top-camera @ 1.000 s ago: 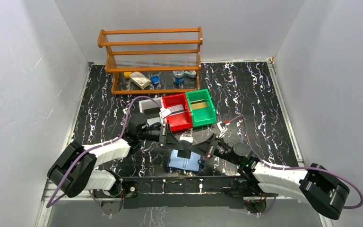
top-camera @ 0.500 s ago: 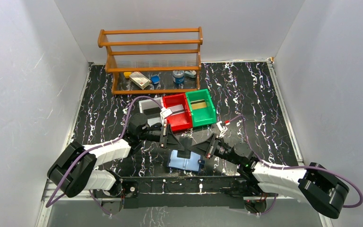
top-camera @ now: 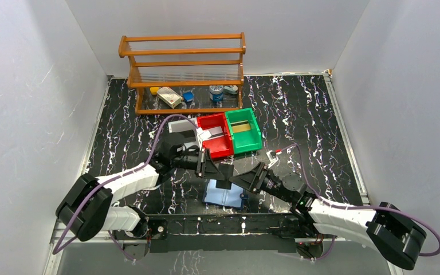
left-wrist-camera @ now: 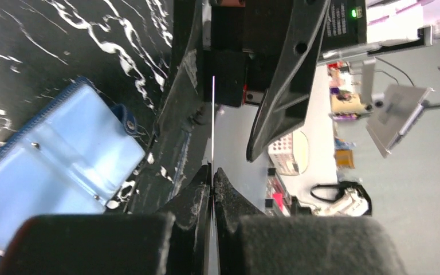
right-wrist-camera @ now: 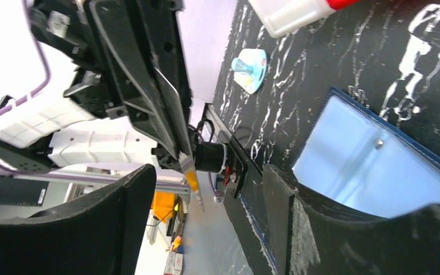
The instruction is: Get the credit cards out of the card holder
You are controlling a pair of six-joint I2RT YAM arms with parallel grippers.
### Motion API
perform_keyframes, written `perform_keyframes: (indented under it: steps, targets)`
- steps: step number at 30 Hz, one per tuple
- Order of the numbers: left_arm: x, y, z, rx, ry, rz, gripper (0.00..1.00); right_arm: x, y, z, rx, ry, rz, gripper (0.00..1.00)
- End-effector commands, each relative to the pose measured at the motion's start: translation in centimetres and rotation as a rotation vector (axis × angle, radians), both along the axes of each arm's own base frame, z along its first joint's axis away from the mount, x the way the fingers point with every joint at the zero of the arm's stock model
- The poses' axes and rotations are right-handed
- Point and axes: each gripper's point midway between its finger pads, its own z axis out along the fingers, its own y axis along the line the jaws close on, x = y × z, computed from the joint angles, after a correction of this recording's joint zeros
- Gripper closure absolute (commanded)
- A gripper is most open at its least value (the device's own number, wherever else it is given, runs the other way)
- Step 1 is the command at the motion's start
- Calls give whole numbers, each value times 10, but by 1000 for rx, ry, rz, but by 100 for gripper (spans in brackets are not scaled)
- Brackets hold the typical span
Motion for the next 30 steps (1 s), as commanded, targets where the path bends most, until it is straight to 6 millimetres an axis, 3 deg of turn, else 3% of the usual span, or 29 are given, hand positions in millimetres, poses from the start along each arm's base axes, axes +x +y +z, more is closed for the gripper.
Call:
perform_keyframes:
  steps: [1, 8, 20, 24, 28, 30]
  targets:
    - [20, 12, -6, 193, -213, 61, 100, 9, -8, -6, -9, 23, -73, 21]
    - [56, 49, -17, 473, -484, 178, 100, 16, -20, -15, -23, 61, -153, 17]
    - [117, 116, -7, 872, -926, 243, 100, 19, -27, -22, -32, 91, -194, 15]
    - [143, 131, 6, 990, -1021, 310, 100, 20, -27, -24, -38, 102, -197, 14]
    - [159, 139, 7, 1080, -1133, 261, 100, 20, -26, -24, -37, 105, -193, 14]
    - [160, 139, 0, 1105, -1199, 138, 100, 20, -26, -24, -36, 102, -193, 14]
